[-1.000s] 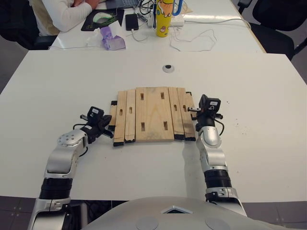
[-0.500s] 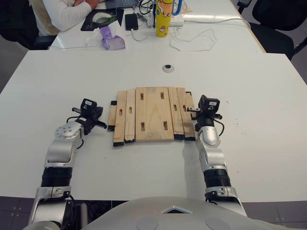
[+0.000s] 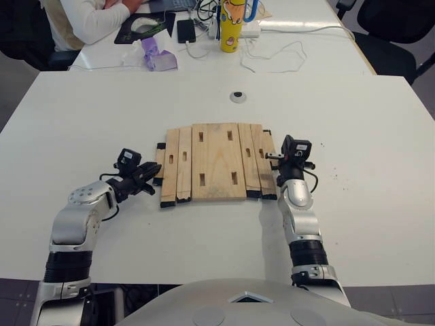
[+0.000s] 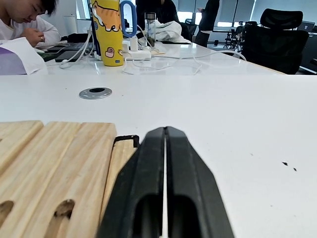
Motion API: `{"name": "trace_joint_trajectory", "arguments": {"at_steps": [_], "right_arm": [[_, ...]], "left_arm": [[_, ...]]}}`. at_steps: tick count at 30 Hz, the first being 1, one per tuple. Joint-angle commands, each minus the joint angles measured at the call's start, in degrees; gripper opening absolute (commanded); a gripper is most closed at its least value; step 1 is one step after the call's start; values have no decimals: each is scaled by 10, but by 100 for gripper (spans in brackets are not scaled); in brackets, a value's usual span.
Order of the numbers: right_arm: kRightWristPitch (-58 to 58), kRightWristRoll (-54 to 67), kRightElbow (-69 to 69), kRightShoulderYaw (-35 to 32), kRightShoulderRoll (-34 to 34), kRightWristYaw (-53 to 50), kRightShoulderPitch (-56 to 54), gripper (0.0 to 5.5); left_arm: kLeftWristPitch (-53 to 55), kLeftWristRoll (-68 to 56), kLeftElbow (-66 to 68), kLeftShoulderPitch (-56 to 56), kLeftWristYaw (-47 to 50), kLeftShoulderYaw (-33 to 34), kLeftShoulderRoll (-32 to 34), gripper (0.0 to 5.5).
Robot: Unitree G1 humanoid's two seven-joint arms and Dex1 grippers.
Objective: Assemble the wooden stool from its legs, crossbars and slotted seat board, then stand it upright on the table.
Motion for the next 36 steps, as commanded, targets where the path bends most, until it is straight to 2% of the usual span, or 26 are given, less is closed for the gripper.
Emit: {"name": "trace_joint_trajectory", "arguments": {"at_steps": [1,9,15,19,27,36], "right_arm": [[1,0,4,1,-4,4,2,0],[0,-1,6,1,-3,4,2,0],[0,-1,9,2,-3,6,-1,0],[-2,-2,11,1,-3,5,-2,0],[-4,-3,7,0,-2,3,6,0],[-4,-5,3,0,-2,2,14,0]], "left_arm": [[-4,25,-6,13,-2,-21,20,75],[-53,116,46,8,31,-67,47,75],[-94,143,86,-29,58,-55,34,75],[-75,114,55,-39,58,-33,22,75],[31,59,-19,-42,42,-8,23,75],[94,52,-67,-24,60,-14,16,193]]}}
